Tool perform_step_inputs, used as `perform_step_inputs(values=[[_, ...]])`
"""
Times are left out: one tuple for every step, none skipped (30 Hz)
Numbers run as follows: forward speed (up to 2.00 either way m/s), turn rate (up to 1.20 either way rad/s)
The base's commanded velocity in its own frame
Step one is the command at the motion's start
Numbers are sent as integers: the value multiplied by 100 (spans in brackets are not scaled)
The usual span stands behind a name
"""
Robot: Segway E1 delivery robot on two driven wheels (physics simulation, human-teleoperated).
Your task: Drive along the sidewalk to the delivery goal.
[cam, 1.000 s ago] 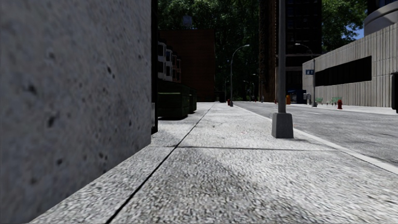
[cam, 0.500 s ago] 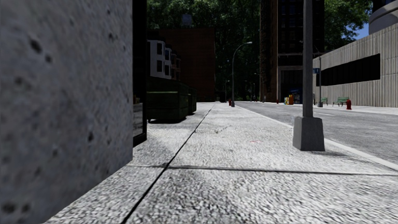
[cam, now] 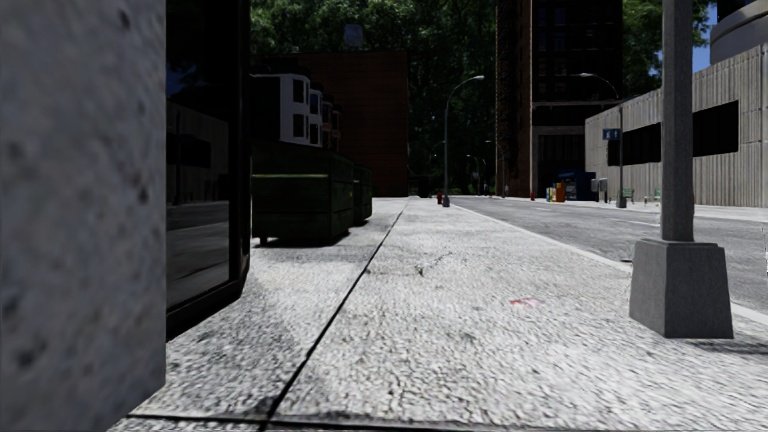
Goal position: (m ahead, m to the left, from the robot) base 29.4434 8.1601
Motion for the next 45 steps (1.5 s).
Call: perform_step_inputs(values=[[200,0],[200,0],[200,0],[200,0],[200,0],[200,0],[200,0],[200,0],[200,0],[200,0],[200,0],[200,0],[200,0],[200,-37],[200,-37],[200,-86],[200,-120],[200,-120],[200,-85],[200,-85],[200,-5],[200,0],[200,0],[200,0],[200,0],[200,0],[200,0],[200,0],[200,0],[200,0],[200,0],[200,0],[200,0],[200,0],[200,0],[200,0],[200,0],[200,0],[200,0],[200,0],[200,0],[200,0],[200,0],[200,0],[200,0]])
